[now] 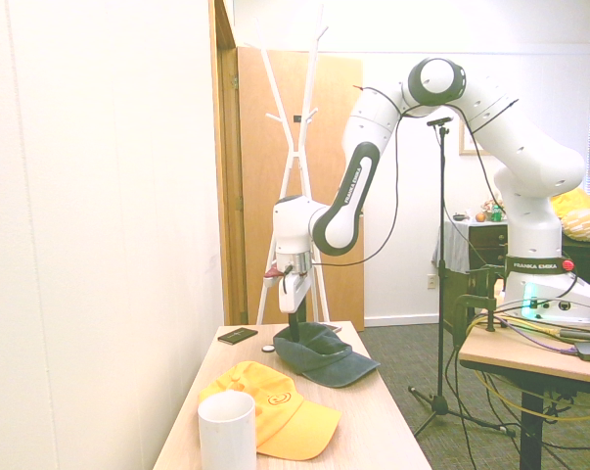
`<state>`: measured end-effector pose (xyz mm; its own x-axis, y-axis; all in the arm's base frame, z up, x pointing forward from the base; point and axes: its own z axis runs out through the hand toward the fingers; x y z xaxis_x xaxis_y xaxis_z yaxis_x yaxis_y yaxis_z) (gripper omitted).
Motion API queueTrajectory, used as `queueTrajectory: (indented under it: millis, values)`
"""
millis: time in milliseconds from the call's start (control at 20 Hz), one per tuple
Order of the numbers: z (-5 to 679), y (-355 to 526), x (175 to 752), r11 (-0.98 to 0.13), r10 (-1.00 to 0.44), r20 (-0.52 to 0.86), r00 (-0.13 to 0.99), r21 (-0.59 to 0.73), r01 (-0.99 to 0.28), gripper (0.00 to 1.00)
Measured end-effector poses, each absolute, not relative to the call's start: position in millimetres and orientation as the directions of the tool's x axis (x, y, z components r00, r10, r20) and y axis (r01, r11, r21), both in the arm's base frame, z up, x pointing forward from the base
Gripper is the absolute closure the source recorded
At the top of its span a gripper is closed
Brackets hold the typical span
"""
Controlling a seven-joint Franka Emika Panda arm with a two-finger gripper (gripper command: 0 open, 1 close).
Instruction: Hang the cap
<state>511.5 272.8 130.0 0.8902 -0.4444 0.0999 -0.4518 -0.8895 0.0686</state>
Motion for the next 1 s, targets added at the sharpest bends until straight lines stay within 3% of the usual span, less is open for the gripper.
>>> queueTrajectory:
  millis: [1000]
  values:
    - [137.8,269.3,517.1,-0.884,-0.455,0.116,0.883,0.055,-0.464,1.0]
